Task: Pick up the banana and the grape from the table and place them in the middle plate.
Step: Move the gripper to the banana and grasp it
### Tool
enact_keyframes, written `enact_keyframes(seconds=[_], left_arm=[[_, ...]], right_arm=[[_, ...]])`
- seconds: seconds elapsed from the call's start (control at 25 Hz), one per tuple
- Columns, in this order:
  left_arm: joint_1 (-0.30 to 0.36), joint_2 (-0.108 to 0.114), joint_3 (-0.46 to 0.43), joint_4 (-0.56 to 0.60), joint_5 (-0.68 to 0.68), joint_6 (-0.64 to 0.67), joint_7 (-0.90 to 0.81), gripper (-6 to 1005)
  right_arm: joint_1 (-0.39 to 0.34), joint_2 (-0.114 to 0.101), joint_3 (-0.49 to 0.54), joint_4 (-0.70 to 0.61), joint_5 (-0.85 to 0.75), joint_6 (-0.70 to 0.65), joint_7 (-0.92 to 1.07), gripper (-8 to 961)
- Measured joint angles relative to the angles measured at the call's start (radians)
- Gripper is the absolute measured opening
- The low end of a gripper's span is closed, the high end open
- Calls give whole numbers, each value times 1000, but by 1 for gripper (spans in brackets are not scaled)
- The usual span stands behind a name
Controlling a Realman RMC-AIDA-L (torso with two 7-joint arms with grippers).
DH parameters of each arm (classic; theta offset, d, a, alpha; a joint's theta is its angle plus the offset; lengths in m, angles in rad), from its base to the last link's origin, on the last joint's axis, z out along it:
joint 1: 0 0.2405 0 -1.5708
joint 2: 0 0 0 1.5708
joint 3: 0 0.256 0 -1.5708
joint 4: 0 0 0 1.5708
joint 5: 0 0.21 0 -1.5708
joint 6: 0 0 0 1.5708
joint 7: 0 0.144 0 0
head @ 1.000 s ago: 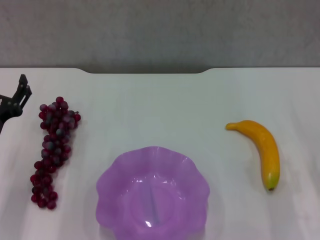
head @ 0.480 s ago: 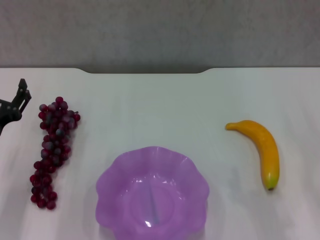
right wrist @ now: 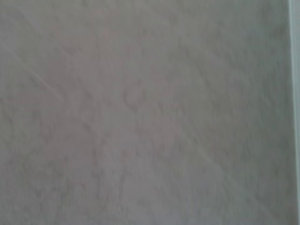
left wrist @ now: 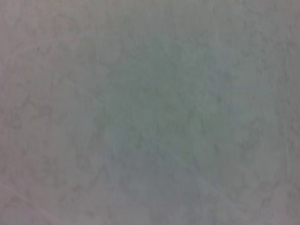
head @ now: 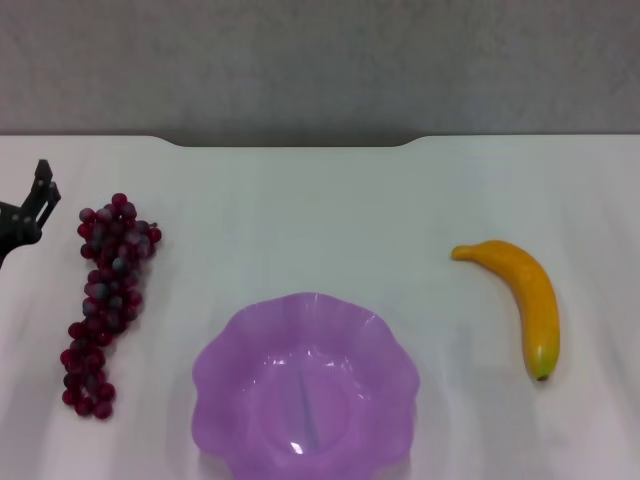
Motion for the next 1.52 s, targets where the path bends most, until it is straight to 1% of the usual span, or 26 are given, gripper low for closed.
enact_keyframes(seconds=[0.16, 0.2, 0.24, 0.28, 0.32, 0.36, 0.48, 0.56, 0.72, 0.84, 0.96, 1.32, 1.4, 1.44, 1.52], left_arm=[[4, 1, 0, 0, 1, 0, 0, 890], [4, 2, 0, 0, 1, 0, 0, 890], [4, 2, 0, 0, 1, 0, 0, 890], [4, 2, 0, 0, 2, 0, 0, 889], [4, 2, 0, 0, 3, 0, 0, 889], [5, 3, 0, 0, 4, 0, 0, 889], [5, 3, 0, 0, 5, 2, 0, 889], [7, 3, 0, 0, 5, 8, 0, 888], [10, 3, 0, -2, 5, 13, 1, 888], [10, 3, 0, -2, 5, 14, 1, 887], [10, 3, 0, -3, 5, 14, 1, 887], [10, 3, 0, -3, 4, 14, 2, 887], [10, 3, 0, -3, 4, 14, 2, 887], [10, 3, 0, -3, 4, 14, 2, 887], [10, 3, 0, -3, 4, 14, 2, 887]], right_arm=[[-29, 3, 119, -126, 28, 290, 5, 651], [-30, 6, 152, -154, 29, 366, 5, 672], [-30, 16, 198, -179, 28, 471, 4, 693], [-29, 24, 215, -187, 26, 507, 3, 714], [-29, 24, 215, -187, 26, 507, 3, 735], [-28, 35, 236, -192, 21, 545, -1, 756], [-22, 59, 287, -202, 16, 644, -13, 770], [-12, 66, 314, -204, 17, 714, -19, 779], [22, 66, 343, -185, 16, 817, -21, 798], [63, 67, 374, -147, 16, 912, -22, 807], [107, 68, 401, -99, 17, 970, -22, 806], [238, 68, 449, 71, 22, 1038, -74, 805], [275, 68, 461, 113, 22, 1064, -92, 805], [308, 68, 470, 154, 22, 1086, -102, 805], [322, 68, 473, 174, 22, 1093, -105, 804]])
